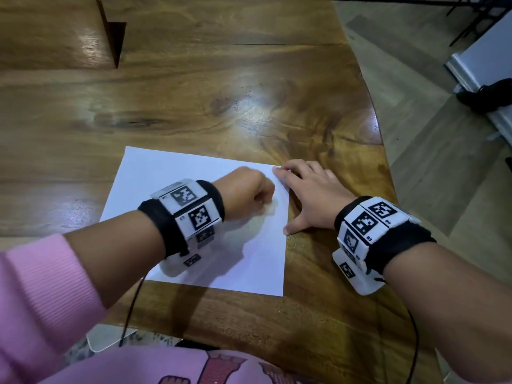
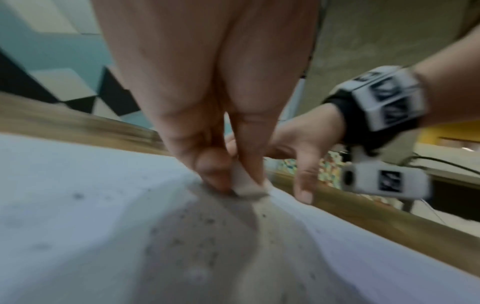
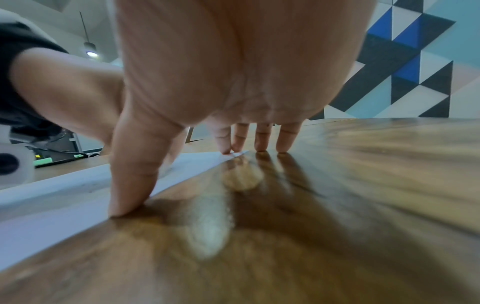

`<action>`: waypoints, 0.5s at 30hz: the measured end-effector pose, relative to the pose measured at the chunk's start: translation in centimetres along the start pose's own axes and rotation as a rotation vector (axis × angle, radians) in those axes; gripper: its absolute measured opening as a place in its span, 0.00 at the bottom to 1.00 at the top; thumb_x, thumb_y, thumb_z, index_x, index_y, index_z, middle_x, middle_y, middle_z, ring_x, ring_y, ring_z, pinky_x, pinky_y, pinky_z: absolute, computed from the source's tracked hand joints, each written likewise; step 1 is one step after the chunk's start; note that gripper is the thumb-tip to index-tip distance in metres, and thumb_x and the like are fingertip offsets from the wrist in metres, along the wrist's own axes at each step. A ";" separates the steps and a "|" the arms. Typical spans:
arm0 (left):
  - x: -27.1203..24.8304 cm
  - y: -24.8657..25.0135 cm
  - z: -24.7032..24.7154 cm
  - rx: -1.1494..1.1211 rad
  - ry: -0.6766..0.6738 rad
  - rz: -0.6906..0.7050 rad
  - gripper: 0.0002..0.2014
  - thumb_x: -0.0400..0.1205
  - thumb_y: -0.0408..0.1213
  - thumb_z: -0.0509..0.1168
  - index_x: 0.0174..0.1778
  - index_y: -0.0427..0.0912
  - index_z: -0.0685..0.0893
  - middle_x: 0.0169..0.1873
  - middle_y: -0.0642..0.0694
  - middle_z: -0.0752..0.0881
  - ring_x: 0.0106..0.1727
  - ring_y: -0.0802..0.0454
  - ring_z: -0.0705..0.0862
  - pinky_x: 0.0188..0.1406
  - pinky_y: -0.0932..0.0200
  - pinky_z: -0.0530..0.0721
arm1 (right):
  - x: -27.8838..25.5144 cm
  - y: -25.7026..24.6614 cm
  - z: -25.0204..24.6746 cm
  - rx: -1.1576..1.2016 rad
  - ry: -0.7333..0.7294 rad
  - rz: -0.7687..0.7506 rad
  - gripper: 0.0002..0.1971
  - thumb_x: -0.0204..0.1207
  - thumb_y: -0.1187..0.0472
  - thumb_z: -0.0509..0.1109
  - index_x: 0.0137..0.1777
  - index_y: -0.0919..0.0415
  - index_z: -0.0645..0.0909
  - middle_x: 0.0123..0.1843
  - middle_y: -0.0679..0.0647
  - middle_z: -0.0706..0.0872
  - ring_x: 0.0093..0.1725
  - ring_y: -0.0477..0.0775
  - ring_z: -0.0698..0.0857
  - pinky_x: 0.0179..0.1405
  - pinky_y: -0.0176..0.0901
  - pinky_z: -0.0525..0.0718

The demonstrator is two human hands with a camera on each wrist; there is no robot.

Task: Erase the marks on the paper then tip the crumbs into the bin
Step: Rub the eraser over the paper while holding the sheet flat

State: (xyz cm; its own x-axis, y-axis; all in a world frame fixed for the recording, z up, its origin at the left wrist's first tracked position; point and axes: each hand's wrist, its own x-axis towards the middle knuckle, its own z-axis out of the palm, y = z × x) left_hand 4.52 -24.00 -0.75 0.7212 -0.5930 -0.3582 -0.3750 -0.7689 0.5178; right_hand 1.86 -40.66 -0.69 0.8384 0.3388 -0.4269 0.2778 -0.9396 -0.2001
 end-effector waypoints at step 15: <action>-1.0 -0.3 -0.2 0.024 -0.100 0.009 0.03 0.72 0.33 0.69 0.40 0.42 0.84 0.33 0.52 0.80 0.38 0.53 0.76 0.33 0.74 0.68 | -0.1 -0.1 0.3 0.006 0.000 0.006 0.58 0.57 0.38 0.79 0.83 0.48 0.49 0.79 0.44 0.54 0.77 0.51 0.52 0.74 0.46 0.55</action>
State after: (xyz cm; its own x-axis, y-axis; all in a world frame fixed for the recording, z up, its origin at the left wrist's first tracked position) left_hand 4.07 -23.14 -0.40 0.6565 -0.6195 -0.4305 -0.3958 -0.7686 0.5025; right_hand 1.64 -40.61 -0.95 0.8398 0.3334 -0.4284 0.2701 -0.9412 -0.2030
